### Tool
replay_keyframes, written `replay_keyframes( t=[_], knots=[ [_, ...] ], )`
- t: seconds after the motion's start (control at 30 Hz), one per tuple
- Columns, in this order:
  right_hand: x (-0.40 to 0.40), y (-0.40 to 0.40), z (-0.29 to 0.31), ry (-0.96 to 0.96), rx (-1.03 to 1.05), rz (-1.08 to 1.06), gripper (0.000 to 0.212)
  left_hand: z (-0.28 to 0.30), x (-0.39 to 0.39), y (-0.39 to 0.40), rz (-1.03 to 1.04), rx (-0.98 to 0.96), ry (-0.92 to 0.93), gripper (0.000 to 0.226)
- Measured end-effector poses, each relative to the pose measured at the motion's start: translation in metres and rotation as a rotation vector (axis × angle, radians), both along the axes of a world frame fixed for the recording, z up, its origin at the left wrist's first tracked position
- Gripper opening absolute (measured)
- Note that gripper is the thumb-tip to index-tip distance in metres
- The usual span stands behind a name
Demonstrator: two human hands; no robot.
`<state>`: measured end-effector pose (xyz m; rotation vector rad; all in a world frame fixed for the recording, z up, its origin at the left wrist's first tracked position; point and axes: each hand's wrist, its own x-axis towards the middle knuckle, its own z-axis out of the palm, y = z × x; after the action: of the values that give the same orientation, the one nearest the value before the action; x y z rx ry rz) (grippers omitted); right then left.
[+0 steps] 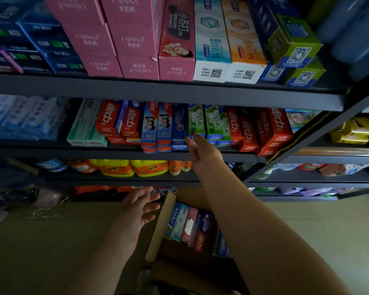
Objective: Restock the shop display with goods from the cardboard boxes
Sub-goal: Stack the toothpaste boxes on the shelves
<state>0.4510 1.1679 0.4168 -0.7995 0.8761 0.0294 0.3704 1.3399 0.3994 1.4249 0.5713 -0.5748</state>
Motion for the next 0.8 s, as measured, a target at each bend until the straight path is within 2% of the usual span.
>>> replay_keyframes(
  t=[0.27, 0.3, 0.37, 0.43, 0.5, 0.57, 0.63, 0.67, 0.8],
  knots=[
    [0.001, 0.002, -0.002, 0.036, -0.013, -0.022, 0.013, -0.001, -0.001, 0.0, -0.013, 0.01, 0.019, 0.018],
    [0.0, 0.002, -0.004, 0.073, -0.11, -0.017, 0.015, -0.001, 0.0, 0.001, -0.011, 0.008, 0.023, 0.018],
    [-0.004, -0.001, -0.01, 0.175, -0.471, -0.02, 0.018, -0.001, 0.001, 0.002, -0.004, 0.006, 0.028, 0.017],
    [-0.013, -0.01, -0.015, 0.195, -0.877, -0.033, 0.037, -0.001, 0.0, 0.003, -0.011, 0.011, 0.021, 0.017],
    [-0.018, -0.024, -0.018, 0.101, -1.161, 0.09, 0.063, 0.001, -0.001, 0.005, -0.028, 0.009, 0.016, 0.017],
    [-0.016, -0.036, -0.02, 0.097, -1.366, 0.337, 0.071, 0.002, -0.003, 0.006, -0.037, 0.009, 0.017, 0.018],
    [-0.011, -0.042, -0.024, 0.133, -1.528, 0.535, 0.066, 0.001, -0.006, 0.007, -0.044, 0.013, 0.016, 0.019],
    [-0.008, -0.044, -0.024, 0.13, -1.561, 0.562, 0.064, 0.0, -0.007, 0.008, -0.047, 0.015, 0.02, 0.019],
    [-0.005, -0.044, -0.025, 0.055, -1.51, 0.464, 0.053, -0.003, -0.01, 0.013, -0.053, 0.032, 0.039, 0.019]
  ],
)
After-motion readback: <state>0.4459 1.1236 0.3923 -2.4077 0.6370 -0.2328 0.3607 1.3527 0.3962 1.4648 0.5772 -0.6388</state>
